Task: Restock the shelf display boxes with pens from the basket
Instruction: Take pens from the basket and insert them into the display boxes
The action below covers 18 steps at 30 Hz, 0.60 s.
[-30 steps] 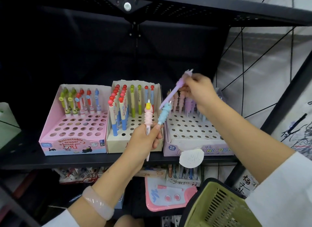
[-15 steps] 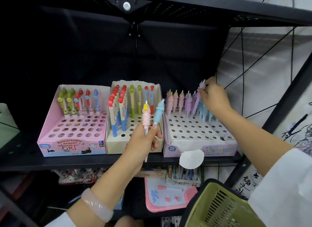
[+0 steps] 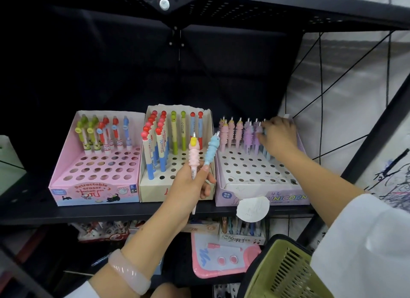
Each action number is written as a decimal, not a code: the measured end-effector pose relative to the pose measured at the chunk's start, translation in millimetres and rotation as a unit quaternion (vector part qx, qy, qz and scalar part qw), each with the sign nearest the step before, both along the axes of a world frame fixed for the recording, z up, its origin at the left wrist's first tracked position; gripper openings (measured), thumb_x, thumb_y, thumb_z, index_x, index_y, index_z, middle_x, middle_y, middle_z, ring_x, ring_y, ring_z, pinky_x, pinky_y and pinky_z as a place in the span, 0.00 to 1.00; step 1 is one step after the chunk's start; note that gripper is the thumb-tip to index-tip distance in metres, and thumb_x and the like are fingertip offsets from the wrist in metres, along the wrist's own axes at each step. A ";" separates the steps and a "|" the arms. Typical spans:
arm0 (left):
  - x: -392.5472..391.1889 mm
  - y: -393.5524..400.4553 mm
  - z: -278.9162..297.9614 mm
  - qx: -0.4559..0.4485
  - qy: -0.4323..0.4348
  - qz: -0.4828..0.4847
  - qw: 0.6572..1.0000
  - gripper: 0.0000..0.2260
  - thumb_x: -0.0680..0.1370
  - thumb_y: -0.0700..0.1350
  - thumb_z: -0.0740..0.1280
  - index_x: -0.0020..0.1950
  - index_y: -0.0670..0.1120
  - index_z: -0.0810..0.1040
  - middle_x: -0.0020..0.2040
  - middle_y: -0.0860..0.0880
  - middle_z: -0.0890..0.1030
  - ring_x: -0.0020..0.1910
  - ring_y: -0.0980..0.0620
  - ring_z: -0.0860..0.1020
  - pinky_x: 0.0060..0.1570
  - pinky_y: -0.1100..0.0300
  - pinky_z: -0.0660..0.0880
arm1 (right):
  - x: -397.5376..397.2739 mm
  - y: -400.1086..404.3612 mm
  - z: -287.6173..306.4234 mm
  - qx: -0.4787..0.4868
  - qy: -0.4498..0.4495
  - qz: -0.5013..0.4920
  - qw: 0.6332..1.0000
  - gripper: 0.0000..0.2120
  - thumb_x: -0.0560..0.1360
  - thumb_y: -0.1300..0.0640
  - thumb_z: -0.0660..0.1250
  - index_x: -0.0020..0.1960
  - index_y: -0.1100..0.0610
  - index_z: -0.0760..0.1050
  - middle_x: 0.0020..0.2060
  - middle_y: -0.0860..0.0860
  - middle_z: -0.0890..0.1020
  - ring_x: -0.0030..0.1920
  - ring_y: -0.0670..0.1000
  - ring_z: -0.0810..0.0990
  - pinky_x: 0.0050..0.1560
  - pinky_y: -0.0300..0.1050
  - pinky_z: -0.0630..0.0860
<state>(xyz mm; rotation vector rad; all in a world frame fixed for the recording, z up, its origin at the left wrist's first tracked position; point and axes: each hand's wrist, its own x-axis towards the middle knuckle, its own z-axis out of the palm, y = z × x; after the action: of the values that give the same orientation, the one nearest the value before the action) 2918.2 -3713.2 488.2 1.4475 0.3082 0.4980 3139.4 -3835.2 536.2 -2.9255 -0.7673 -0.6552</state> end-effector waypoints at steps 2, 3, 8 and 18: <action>-0.1 1.2 -1.0 0.002 0.002 0.002 1.000 0.05 0.81 0.42 0.58 0.50 0.47 0.72 0.28 0.56 0.77 0.23 0.58 0.70 0.24 0.67 0.68 | -2.2 -1.8 -6.7 0.016 -0.021 0.004 1.000 0.18 0.77 0.53 0.60 0.64 0.59 0.73 0.64 0.58 0.71 0.66 0.58 0.65 0.67 0.52 0.56; 0.2 2.1 -1.6 -0.001 0.003 0.004 1.000 0.05 0.81 0.42 0.58 0.51 0.47 0.72 0.28 0.56 0.77 0.23 0.58 0.70 0.24 0.67 0.68 | -4.5 -2.6 -7.5 0.033 -0.035 0.010 0.999 0.17 0.77 0.54 0.61 0.64 0.59 0.73 0.65 0.58 0.70 0.67 0.58 0.64 0.68 0.52 0.55; 5.6 0.5 -1.2 -0.011 -0.006 0.004 1.000 0.05 0.81 0.42 0.58 0.49 0.48 0.72 0.28 0.55 0.77 0.22 0.58 0.69 0.23 0.67 0.67 | -47.8 9.3 0.5 0.281 0.090 0.186 0.937 0.10 0.78 0.56 0.62 0.56 0.57 0.77 0.54 0.53 0.79 0.54 0.50 0.76 0.52 0.35 0.68; 2.9 -7.3 5.1 -0.029 -0.009 -0.011 0.999 0.05 0.81 0.43 0.57 0.49 0.47 0.71 0.28 0.53 0.78 0.20 0.56 0.69 0.21 0.66 0.65 | -91.2 31.9 15.0 0.481 0.382 0.258 0.746 0.08 0.79 0.58 0.60 0.55 0.59 0.75 0.39 0.49 0.81 0.33 0.41 0.80 0.39 0.37 0.79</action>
<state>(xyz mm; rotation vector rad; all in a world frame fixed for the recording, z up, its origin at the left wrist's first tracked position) 2921.0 -3720.5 493.3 1.3888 0.2904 0.4799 3048.2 -3803.3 551.2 -1.6340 -0.7311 0.2059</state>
